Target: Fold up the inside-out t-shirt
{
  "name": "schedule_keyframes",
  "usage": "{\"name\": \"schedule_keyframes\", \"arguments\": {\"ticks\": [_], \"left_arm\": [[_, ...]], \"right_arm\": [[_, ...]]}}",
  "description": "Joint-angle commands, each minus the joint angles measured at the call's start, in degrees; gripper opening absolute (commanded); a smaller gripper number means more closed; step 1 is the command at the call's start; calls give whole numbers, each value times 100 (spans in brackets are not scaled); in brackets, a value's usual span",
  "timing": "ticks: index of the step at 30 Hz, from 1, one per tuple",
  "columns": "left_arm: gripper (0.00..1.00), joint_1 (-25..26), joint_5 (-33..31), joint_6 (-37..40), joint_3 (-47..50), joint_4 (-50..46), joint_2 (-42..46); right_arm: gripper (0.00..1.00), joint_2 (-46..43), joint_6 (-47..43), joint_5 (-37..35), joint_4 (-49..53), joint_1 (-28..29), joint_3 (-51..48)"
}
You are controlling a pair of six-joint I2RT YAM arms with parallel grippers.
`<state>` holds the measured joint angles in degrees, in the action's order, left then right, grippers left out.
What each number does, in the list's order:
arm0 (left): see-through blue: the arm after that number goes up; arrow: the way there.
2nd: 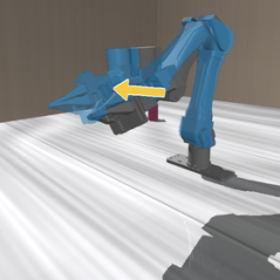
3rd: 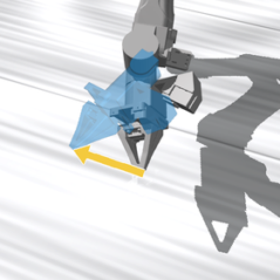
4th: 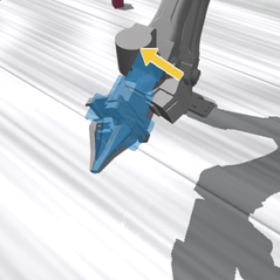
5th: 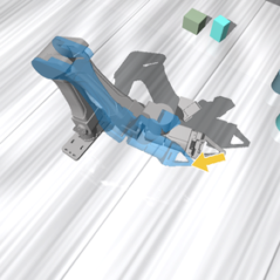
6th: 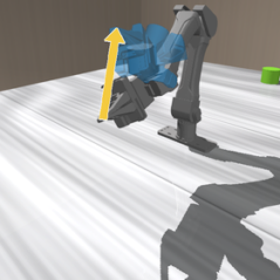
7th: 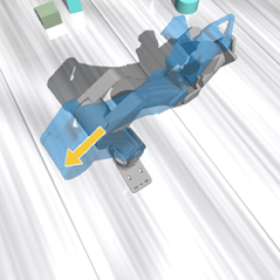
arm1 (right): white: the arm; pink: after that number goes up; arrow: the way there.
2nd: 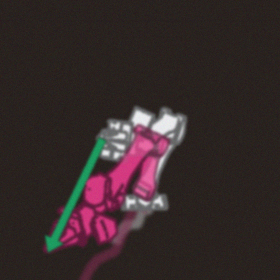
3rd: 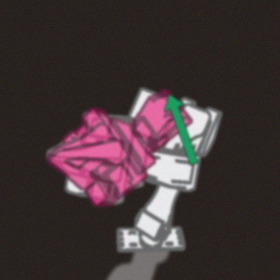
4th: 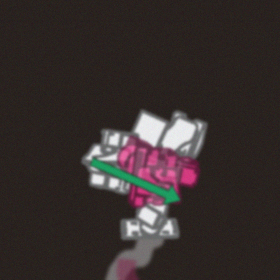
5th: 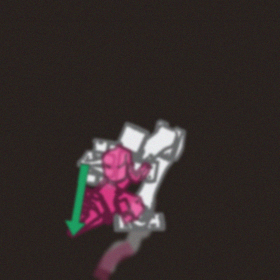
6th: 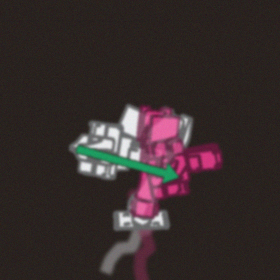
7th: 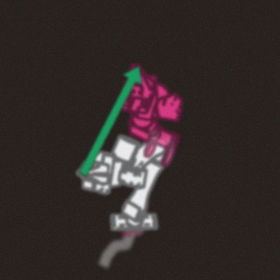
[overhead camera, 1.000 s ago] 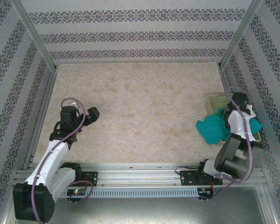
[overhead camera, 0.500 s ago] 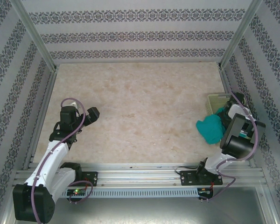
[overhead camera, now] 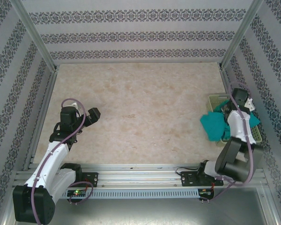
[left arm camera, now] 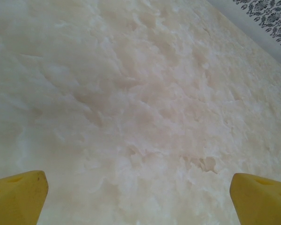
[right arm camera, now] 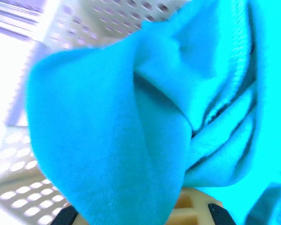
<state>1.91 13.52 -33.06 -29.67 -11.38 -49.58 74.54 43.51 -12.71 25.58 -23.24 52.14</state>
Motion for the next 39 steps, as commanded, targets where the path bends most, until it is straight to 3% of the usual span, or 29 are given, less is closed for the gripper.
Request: {"name": "schedule_keyframes", "arguments": {"ticks": [1,10,17,24,28,32,33,36,39], "left_arm": [[100,67,142,28,47,70,-12],[100,98,280,23,39,120,-76],[100,105,377,28,24,129,-52],[100,134,441,11,26,109,-43],[100,159,453,-7,45,43,-52],[100,177,461,-61,97,-58,-86],[100,181,474,-82,114,-74,-117],[100,302,502,-55,112,-178,-266],[100,768,295,72,-58,-405,-562]], "right_arm": [[0,-546,-224,-302,227,227,192],[0,-1804,-644,-416,359,1417,974],[0,-1897,-1143,-508,331,3071,1773],[0,-722,-1811,-1047,181,5578,2421],[0,277,-1958,-771,-25,6502,2517],[0,1135,-1960,-262,-238,6975,2447],[6,1347,-1968,-143,-247,7068,2419],[51,1661,-1970,-203,-100,7255,2297],[73,1354,-1844,-284,-177,7264,1732]]}}
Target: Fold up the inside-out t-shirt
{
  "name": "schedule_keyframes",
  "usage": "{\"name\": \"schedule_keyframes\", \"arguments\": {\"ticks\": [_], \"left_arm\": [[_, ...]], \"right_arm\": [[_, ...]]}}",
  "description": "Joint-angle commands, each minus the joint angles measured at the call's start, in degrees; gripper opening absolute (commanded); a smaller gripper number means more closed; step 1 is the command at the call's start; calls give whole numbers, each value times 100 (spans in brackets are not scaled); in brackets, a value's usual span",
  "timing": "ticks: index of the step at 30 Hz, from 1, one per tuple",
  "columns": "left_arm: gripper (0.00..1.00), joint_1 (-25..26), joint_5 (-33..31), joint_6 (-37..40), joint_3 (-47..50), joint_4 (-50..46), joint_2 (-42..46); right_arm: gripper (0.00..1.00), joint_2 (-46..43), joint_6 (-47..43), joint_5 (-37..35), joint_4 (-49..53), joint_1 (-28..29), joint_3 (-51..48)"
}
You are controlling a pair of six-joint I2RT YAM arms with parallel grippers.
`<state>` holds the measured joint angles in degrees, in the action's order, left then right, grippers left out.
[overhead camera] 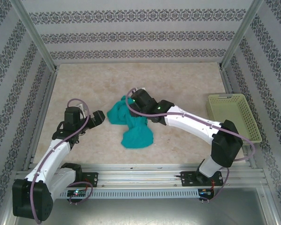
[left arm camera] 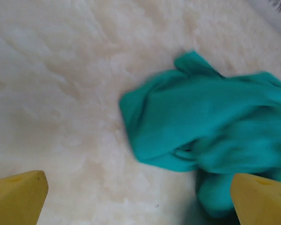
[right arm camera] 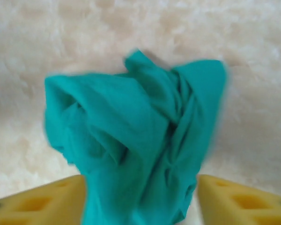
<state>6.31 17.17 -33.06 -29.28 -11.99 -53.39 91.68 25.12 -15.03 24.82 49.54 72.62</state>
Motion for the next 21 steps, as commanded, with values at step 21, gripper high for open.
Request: {"name": "schedule_keyframes", "arguments": {"ticks": [21], "left_arm": [[81,1864,-1046,90,-2433,-444,-3196]], "right_arm": [[70,2,1388,1250,-1855,519,-2501]]}}
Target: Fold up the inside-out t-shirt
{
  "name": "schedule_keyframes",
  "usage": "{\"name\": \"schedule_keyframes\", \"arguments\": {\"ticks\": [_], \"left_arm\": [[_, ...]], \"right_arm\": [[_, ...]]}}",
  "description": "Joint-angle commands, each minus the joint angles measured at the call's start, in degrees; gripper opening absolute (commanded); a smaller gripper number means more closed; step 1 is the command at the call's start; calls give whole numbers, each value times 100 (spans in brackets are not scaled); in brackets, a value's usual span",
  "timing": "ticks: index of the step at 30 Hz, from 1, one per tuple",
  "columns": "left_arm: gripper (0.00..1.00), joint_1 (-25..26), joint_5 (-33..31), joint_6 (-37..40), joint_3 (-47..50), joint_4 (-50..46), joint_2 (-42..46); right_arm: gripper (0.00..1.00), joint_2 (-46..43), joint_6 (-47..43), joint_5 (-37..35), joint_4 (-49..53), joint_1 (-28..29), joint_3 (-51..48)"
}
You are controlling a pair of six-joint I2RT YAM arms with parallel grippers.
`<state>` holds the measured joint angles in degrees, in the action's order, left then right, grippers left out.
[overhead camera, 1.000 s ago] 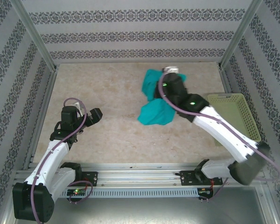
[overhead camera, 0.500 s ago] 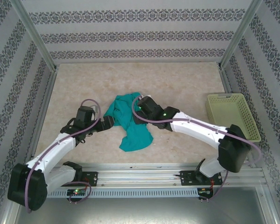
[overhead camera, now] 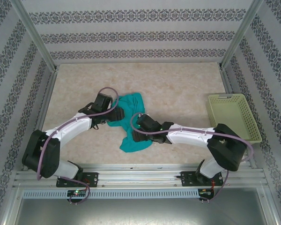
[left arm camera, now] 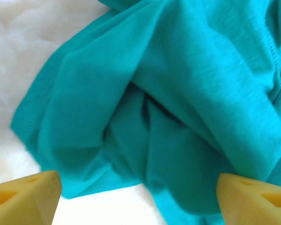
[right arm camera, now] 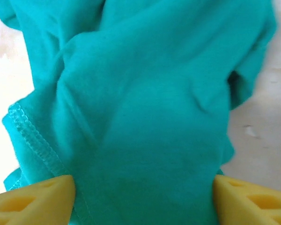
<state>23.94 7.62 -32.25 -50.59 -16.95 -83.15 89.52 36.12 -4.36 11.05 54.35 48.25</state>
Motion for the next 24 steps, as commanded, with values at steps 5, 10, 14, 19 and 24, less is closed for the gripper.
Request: {"name": "schedule_keyframes", "arguments": {"ticks": [5,10,14,19,24], "left_arm": [[56,110,-192,-12,-654,10,-682],[18,106,-481,117,-1041,-331,-930],[0,34,-703,170,-1115,-455,-737],[0,-235,-1099,208,-1204,-737,156],[0,-657,-1548,279,-1552,-1172,1649]], "right_arm": [[41,485,317,-182,-211,85,88],[7,71,205,-686,149,85,27],[1,-401,-7,-944,464,76,41],[0,-1152,-222,-1137,971,-158,321],[0,-2055,-413,-519,970,-653,767]]}}
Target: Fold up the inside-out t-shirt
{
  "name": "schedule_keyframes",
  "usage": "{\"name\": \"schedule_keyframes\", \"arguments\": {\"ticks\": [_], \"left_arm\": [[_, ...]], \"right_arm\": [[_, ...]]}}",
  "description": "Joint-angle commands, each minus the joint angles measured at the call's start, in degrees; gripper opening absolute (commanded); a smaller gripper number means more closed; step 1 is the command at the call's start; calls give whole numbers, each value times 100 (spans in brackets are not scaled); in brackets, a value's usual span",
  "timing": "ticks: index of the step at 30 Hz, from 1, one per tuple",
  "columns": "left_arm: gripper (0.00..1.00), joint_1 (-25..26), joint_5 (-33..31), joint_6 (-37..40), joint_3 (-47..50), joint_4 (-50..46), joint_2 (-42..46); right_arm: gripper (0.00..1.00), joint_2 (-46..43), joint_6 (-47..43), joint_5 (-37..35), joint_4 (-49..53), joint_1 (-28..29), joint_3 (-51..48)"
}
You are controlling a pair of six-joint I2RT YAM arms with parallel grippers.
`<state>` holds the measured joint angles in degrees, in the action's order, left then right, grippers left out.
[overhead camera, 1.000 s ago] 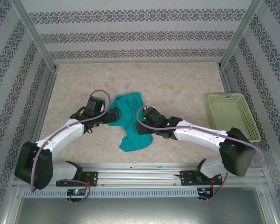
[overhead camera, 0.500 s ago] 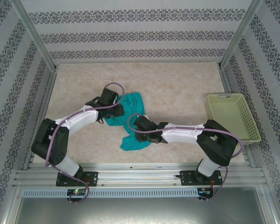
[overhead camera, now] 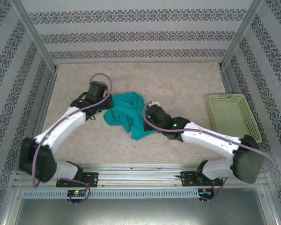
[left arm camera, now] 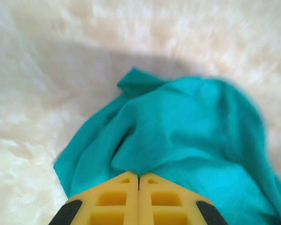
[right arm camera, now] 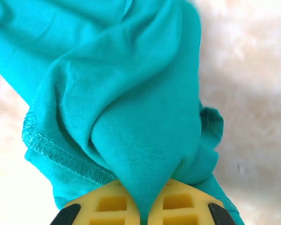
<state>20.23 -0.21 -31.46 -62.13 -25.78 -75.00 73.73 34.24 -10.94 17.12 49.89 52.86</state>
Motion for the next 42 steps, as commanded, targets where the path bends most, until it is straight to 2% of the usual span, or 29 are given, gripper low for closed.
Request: {"name": "schedule_keyframes", "arguments": {"ticks": [1,5,10,14,16,20,24,26,28,32,37,42], "left_arm": [[0,-291,-827,269,-472,-281,1123],[0,-286,-490,382,-711,-304,1730],[0,-183,114,260,-262,-281,1520],[0,120,699,243,378,-120,976],[13,265,645,295,504,-269,690],[59,308,281,394,673,-655,497],[88,306,-24,466,691,-852,513],[99,292,-506,384,699,-1010,401],[100,123,-862,171,719,-1162,159],[100,-487,-925,-193,946,-1017,-348],[98,-1038,-611,-300,1247,-350,-775],[87,-1062,163,-182,982,22,-1552]], "right_arm": [[0,-622,-302,330,270,-234,437],[0,-795,-369,1088,-200,-225,779],[0,-517,-66,426,-71,-352,636],[0,-215,476,789,-30,-952,105],[0,-46,656,1012,-47,-1211,-130],[0,310,663,1120,124,-1545,-236],[1,615,398,931,535,-1666,217],[1,718,202,901,710,-1676,554],[1,756,82,830,862,-1655,807],[1,483,-78,717,897,-1649,760],[2,-41,-225,685,807,-1666,247],[2,-151,-227,799,634,-1675,-69]]}}
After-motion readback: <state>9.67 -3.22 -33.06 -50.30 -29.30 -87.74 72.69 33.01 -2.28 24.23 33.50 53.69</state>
